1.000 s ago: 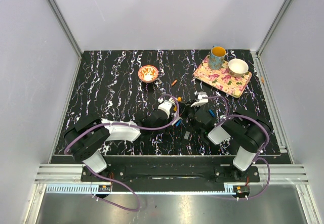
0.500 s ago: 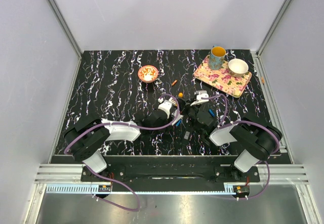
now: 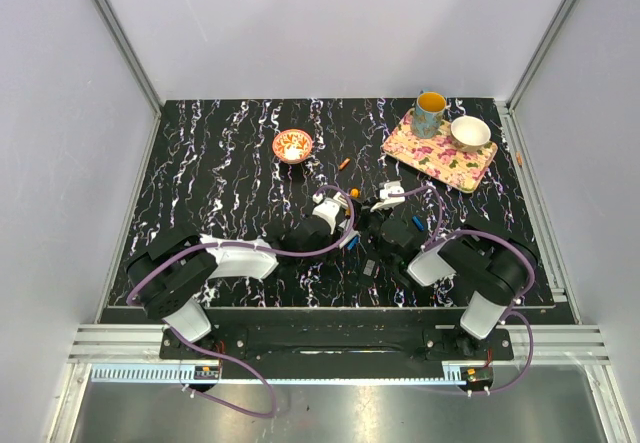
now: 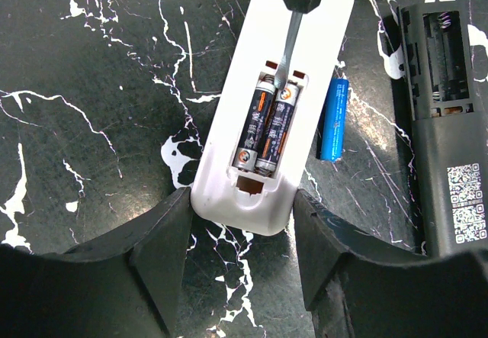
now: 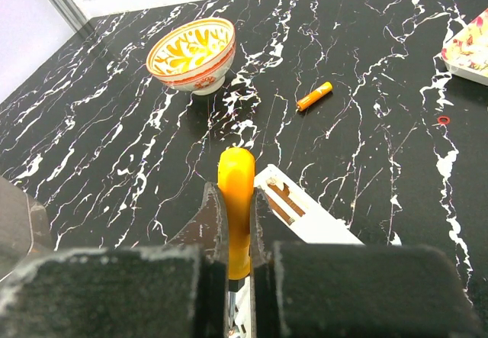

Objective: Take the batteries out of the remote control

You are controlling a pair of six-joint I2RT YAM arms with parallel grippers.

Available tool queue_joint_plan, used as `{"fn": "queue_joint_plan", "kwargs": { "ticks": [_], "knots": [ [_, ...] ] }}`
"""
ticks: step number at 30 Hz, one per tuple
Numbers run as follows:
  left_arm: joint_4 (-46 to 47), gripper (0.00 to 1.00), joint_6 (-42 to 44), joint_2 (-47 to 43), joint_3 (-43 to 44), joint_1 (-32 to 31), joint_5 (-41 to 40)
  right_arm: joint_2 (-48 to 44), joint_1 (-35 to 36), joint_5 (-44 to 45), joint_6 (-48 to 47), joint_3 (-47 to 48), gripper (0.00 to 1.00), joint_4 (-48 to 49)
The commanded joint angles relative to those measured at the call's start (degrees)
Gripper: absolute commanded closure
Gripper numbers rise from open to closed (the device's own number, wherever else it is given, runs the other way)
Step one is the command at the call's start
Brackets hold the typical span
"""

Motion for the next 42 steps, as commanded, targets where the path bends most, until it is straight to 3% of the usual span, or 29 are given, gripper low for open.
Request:
{"fn": "queue_joint_plan", "kwargs": {
  "ticks": [1,22,42],
  "knots": [
    [-7.2,1.0,-1.3,3.6,-1.0,-0.3,6.4,0.8,0.5,1.8,-1.0,1.6,1.0,11.6],
    [-7.3,1.0,-1.2,4.4,-0.9,-0.3,7.2,-1.4,0.6,2.4,-0.5,1.6,1.0,13.0],
    [-7.3,1.0,-1.3,4.1,-1.5,-0.3,7.7,3.1,0.6,2.4,-0.7,3.1,1.0,13.9]
  ]
}}
